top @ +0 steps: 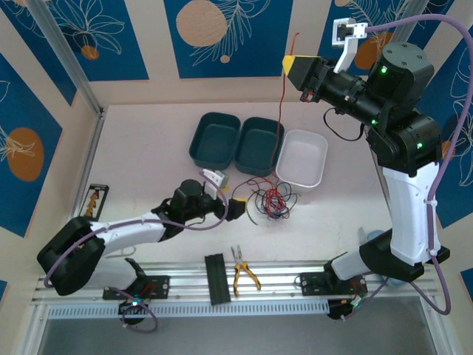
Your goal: Untangle the cables
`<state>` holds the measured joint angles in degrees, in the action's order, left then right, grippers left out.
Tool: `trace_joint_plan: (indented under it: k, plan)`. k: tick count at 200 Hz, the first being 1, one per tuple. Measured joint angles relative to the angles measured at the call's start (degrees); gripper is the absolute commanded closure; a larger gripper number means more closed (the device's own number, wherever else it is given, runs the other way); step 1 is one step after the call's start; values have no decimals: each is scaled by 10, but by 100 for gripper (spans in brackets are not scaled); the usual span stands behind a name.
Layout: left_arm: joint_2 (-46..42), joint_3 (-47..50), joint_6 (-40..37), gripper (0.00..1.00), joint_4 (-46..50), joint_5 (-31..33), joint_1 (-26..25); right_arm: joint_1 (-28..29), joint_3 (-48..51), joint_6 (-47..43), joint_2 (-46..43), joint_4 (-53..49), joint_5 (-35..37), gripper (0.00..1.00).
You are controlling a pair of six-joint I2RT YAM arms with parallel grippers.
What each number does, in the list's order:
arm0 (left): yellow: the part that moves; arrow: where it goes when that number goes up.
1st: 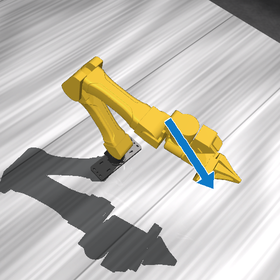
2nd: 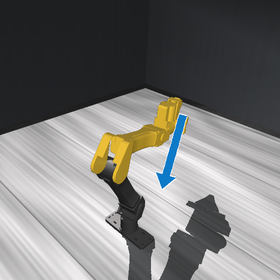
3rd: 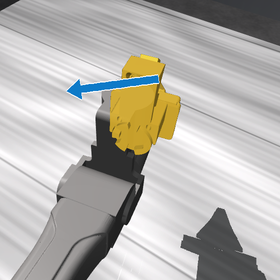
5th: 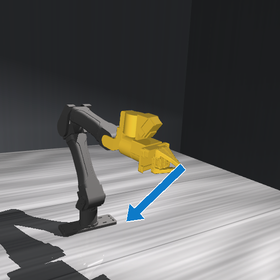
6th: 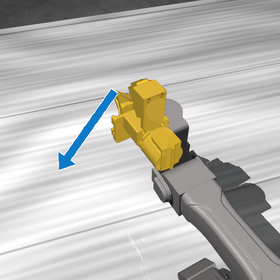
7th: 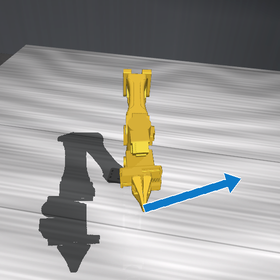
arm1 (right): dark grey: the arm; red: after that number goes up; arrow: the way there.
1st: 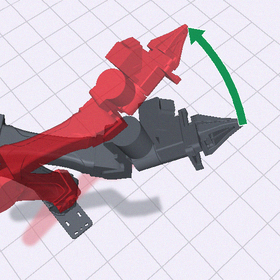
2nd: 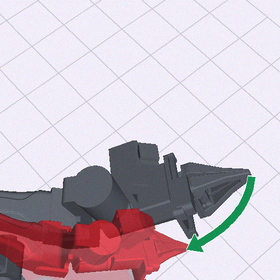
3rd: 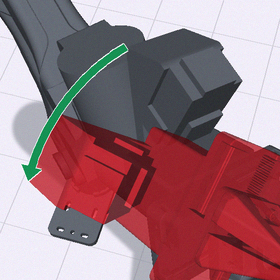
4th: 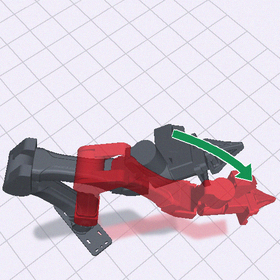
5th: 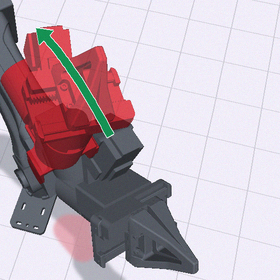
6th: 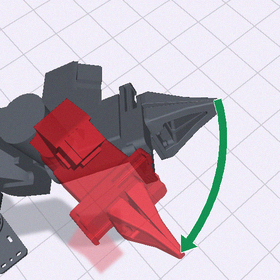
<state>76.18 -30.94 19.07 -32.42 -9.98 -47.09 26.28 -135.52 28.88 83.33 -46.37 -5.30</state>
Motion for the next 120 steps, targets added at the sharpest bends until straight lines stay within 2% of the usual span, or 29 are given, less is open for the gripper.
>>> trace_joint_plan:
  k: [50,81,110,120]
  plan:
    - [125,-49,-56,0,-123,17,-51,19,-15,15,8,-1,-1,100]
    - [195,-108,-68,0,-149,19,-80,34,-52,19,25,-14,-1,100]
    - [234,-146,-72,0,-152,41,-85,47,-72,22,33,-18,-1,100]
    - [244,-154,-72,3,-151,49,-85,50,-75,23,33,-20,-1,100]
